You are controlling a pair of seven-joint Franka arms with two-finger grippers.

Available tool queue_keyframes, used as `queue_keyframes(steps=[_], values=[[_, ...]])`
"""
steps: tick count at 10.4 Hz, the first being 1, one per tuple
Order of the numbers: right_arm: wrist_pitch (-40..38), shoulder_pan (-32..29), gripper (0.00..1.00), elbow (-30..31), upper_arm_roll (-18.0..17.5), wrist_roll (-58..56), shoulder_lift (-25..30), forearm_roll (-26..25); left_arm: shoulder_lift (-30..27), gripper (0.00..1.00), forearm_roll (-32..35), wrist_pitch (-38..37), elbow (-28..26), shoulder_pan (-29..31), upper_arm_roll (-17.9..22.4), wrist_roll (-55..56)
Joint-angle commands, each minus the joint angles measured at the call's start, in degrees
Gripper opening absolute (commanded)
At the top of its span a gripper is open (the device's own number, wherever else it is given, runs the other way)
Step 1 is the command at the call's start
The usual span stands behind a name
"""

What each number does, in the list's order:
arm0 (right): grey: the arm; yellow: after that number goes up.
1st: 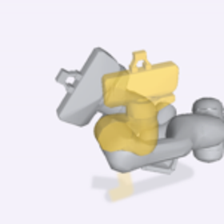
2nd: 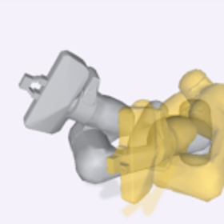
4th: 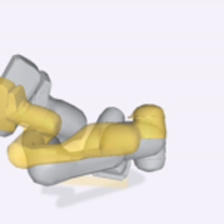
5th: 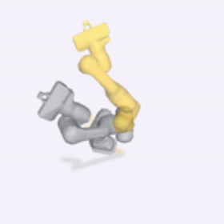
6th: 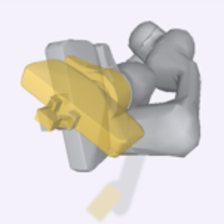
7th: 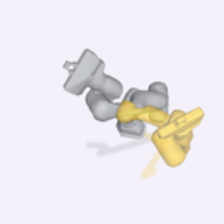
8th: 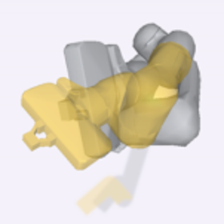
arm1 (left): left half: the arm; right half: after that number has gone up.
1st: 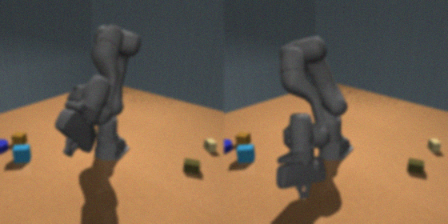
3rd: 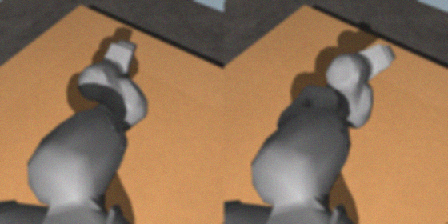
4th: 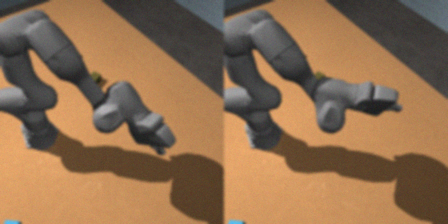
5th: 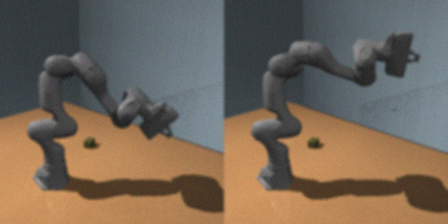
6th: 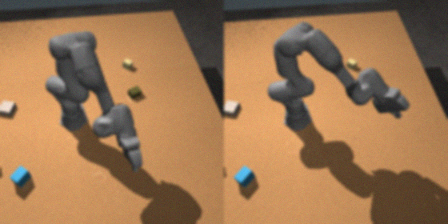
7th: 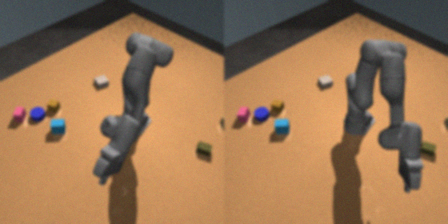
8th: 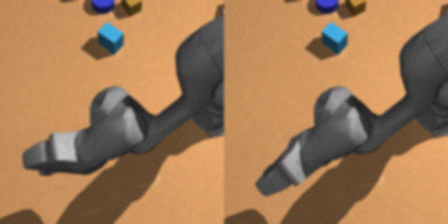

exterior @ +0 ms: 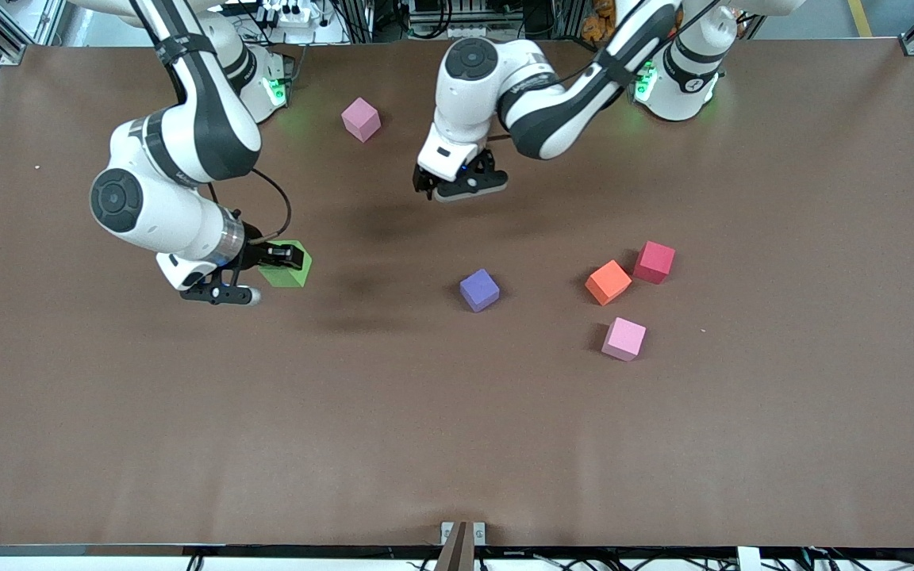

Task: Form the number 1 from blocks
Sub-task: 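Set the cyan cube against the purple cube and open the left gripper, then place the green cube below the cyan cube while the left gripper moves away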

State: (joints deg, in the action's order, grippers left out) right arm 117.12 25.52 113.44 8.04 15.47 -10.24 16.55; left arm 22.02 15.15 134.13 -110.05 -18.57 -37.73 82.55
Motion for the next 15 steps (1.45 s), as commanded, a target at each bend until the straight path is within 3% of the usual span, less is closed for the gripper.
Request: queue_keyframes(steps=[1, 5, 8, 11, 15], values=[[2.5, 4.3, 0.52, 1.3, 0.3, 4.1, 1.2, 0.7, -4.6, 1.00, -2.0, -3.3, 1.5, 3.6, 2.2, 0.1], [7.2, 18.4, 0.52, 1.8, 0.3, 23.9, 0.9, 0.0, -4.4, 1.00, -2.0, -4.8, 7.5, 8.8, 8.0, -4.2], [18.8, 29.8, 0.52, 8.2, 0.3, 38.1, -0.6, -0.1, -3.9, 1.00, -2.0, -4.8, 10.6, 9.1, 13.3, -7.8], [25.3, 35.0, 0.51, 8.7, 0.3, 49.4, -6.4, 0.0, -3.9, 1.00, -6.7, -4.8, 12.7, 9.3, 18.2, -16.3], [27.9, 36.5, 0.51, 8.8, 0.3, 53.8, -10.0, 0.2, -1.3, 1.00, -14.8, -4.8, 14.4, 7.8, 24.1, -26.7]])
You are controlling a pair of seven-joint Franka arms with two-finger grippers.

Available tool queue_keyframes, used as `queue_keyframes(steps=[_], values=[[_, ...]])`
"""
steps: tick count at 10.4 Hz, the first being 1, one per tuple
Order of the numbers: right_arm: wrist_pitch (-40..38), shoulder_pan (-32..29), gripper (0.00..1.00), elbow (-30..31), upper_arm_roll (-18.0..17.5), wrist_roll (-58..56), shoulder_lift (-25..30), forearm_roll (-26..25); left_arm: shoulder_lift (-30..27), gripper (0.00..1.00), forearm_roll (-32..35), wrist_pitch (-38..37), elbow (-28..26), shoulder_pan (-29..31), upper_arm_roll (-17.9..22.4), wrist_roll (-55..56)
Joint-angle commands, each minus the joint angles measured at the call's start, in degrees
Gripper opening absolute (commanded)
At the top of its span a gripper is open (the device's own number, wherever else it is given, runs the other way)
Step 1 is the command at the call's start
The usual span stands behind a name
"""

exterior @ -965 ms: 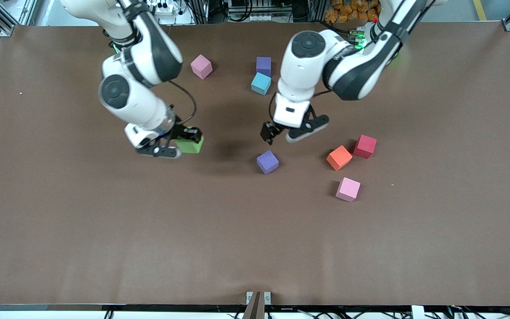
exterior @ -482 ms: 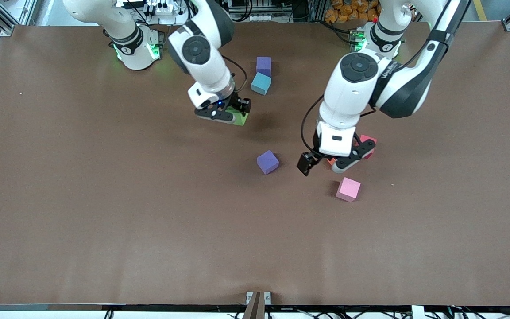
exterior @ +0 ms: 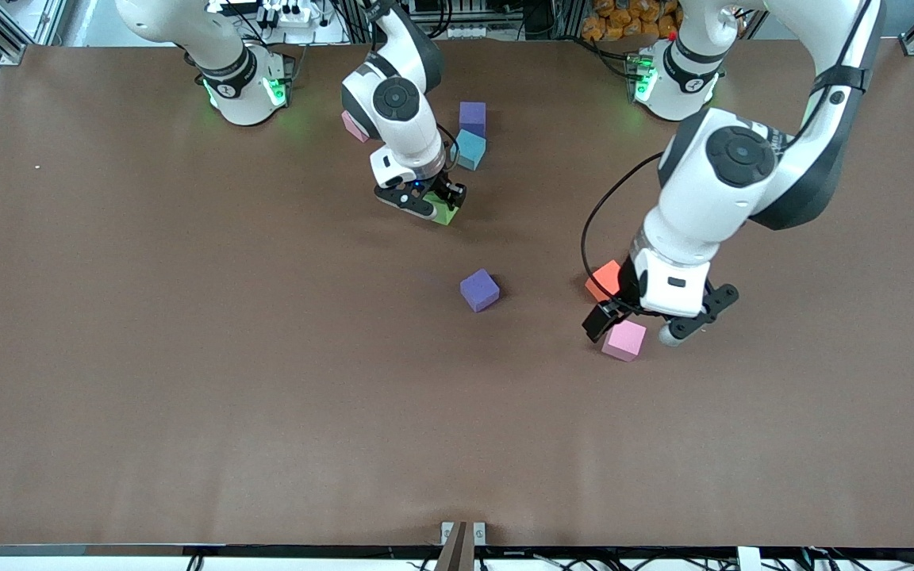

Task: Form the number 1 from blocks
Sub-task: 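Place the green cube below the cyan cube while the left gripper moves away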

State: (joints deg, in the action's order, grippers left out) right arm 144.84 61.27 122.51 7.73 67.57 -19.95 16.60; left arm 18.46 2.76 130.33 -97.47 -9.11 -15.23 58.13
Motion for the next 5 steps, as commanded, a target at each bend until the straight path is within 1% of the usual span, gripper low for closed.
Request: queue_keyframes(steps=[1, 3, 4, 5], values=[[-0.2, 1.7, 0.51, -0.2, 0.6, 1.8, -0.7, 0.2, 3.4, 1.00, -2.8, -1.0, 2.3, -3.3, 2.2, -2.2], [-0.8, 2.9, 0.52, -0.3, 0.1, 1.9, -0.7, 0.1, 4.7, 1.00, -2.5, -1.0, 2.2, -6.3, 2.6, -2.0], [-1.1, 2.9, 0.52, -0.3, -1.6, 1.4, -0.8, -0.1, 5.1, 1.00, -2.5, -1.5, 1.8, -7.1, 2.6, -1.9], [-1.1, 2.9, 0.52, -0.2, -3.2, 1.0, -0.8, -0.3, 5.7, 1.00, -2.8, -3.7, 1.8, -9.0, 2.7, -1.6]])
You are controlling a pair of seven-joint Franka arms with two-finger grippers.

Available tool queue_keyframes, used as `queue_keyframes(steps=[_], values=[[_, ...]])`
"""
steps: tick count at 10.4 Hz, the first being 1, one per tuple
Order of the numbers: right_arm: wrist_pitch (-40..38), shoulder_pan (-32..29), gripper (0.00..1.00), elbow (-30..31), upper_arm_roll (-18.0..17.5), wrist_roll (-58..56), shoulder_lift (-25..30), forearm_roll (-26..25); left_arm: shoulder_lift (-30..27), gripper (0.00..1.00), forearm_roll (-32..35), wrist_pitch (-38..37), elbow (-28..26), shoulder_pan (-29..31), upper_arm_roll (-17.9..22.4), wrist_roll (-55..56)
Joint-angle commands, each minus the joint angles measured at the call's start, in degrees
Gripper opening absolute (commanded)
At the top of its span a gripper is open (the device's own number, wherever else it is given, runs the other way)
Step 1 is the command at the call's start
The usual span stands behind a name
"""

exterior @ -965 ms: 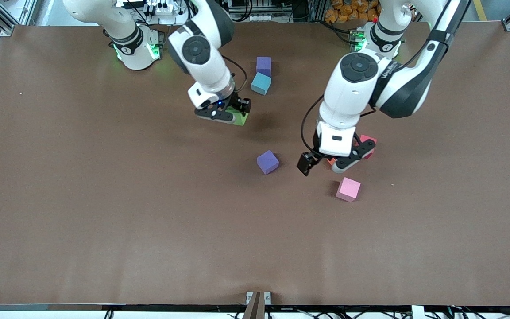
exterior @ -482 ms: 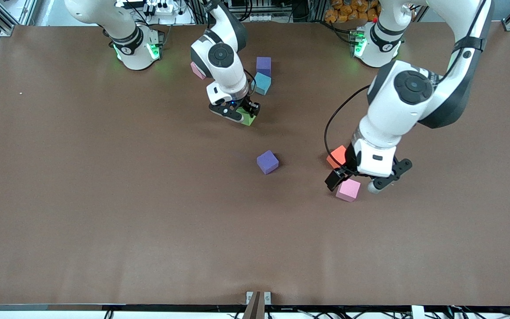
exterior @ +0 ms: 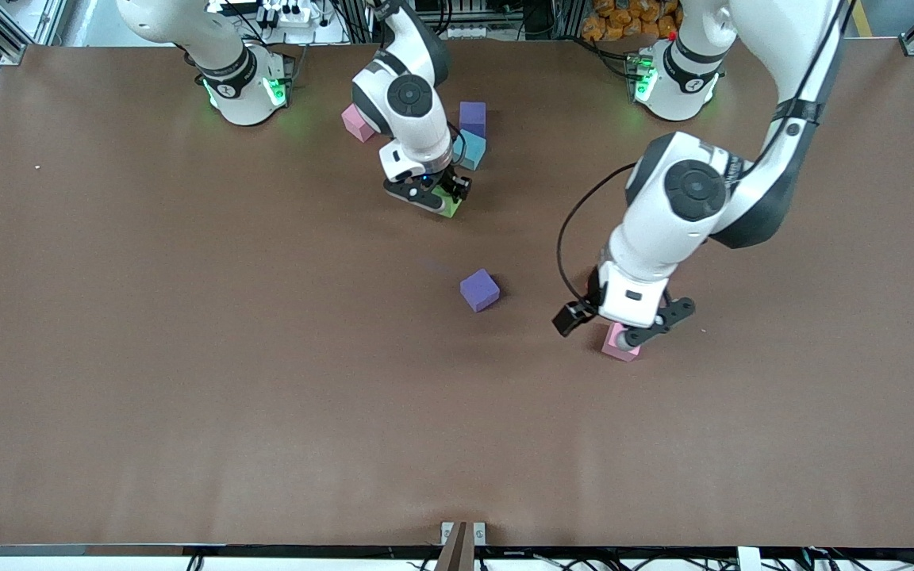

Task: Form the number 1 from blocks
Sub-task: 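Place the green cube below the cyan cube while the left gripper moves away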

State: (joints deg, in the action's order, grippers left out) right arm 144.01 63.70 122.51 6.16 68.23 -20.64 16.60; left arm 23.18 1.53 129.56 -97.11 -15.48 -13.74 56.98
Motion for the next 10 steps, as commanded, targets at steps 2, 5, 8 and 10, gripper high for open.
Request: queue_keyframes(steps=[2, 5, 8, 10], values=[[-0.3, 0.5, 0.53, -0.2, -3.2, 0.1, -0.1, -1.6, 1.7, 1.00, -2.1, -4.9, 1.4, -4.4, 2.6, 1.6], [0.0, 0.5, 0.53, -0.4, -3.8, -0.1, -1.2, -5.2, 3.2, 1.00, -4.0, -4.9, 1.4, -6.2, 3.1, 4.4], [0.0, 0.8, 0.53, -0.7, -5.1, -0.3, -1.6, -6.2, 3.4, 1.00, -5.1, -5.0, 1.4, -6.7, 4.7, 4.4], [0.2, 1.2, 0.52, -1.0, -5.6, -0.3, -2.0, -6.2, 3.4, 1.00, -6.2, -5.1, 0.8, -6.7, 4.8, 4.4]])
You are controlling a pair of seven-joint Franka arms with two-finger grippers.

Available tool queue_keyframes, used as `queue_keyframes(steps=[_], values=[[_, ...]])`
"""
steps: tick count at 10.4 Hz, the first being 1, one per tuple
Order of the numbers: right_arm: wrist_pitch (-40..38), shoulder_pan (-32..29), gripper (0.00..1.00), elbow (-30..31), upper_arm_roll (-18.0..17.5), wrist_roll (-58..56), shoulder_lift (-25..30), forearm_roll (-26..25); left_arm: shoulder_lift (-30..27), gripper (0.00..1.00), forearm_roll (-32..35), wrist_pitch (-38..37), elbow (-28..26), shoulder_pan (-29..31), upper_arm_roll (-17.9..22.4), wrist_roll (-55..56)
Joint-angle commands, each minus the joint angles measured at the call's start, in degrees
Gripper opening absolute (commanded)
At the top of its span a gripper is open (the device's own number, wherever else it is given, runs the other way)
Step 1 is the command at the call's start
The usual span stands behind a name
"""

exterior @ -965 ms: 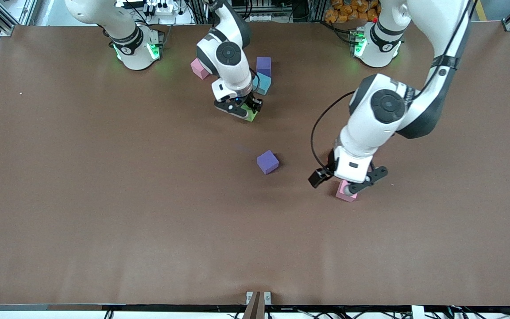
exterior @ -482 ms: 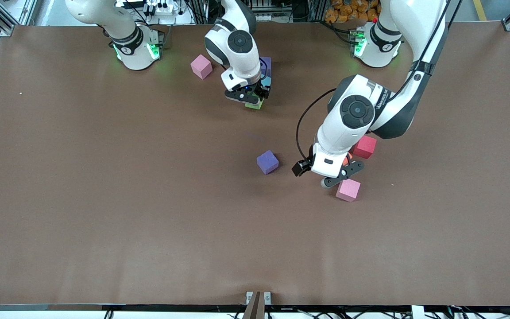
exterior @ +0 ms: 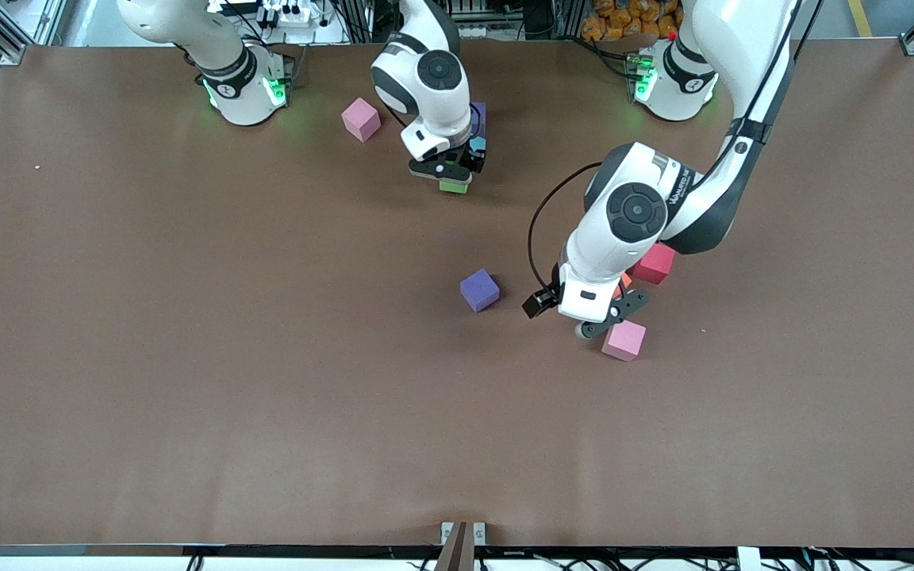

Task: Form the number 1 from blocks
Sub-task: 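Place the green cube below the cyan cube while the left gripper moves away, then lower the left gripper onto the second purple cube while the right gripper withdraws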

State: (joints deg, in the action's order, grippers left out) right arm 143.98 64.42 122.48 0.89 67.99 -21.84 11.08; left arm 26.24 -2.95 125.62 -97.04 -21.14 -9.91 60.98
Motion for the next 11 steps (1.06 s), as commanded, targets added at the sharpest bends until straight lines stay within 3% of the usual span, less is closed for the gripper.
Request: queue_keyframes(steps=[1, 6, 7, 8, 9, 10, 11], values=[[0.4, 0.5, 0.52, -1.2, -0.9, 0.0, -1.4, -0.7, 0.3, 1.00, -1.7, -3.0, 0.7, -0.9, 0.9, 0.4], [0.6, 1.4, 0.54, -3.5, -1.2, 0.0, -3.8, -0.7, 0.0, 1.00, -1.7, -3.6, 0.8, -0.5, 1.9, 0.0], [0.5, 1.5, 0.60, -3.4, -1.2, 0.0, -3.8, -0.7, 0.0, 1.00, -1.8, -3.6, 0.8, -0.3, 1.9, 0.0], [0.5, 1.7, 0.75, -3.2, -1.3, 0.0, -3.8, -0.8, 0.0, 1.00, -1.8, -3.6, 0.8, -0.1, 2.0, 0.0], [0.4, 1.8, 0.82, -3.1, -1.3, -0.1, -3.8, -0.8, -0.2, 1.00, -1.8, -3.6, 0.8, 0.1, 2.1, 0.2], [0.3, 1.8, 1.00, -3.0, -1.3, -0.1, -3.7, -0.8, -0.4, 1.00, -1.8, -3.6, 0.9, 0.3, 2.1, 0.4], [0.3, 1.8, 1.00, -3.1, -1.3, 0.0, -3.6, -0.8, -0.6, 1.00, -1.8, -3.6, 1.1, 0.7, 2.1, 0.4]])
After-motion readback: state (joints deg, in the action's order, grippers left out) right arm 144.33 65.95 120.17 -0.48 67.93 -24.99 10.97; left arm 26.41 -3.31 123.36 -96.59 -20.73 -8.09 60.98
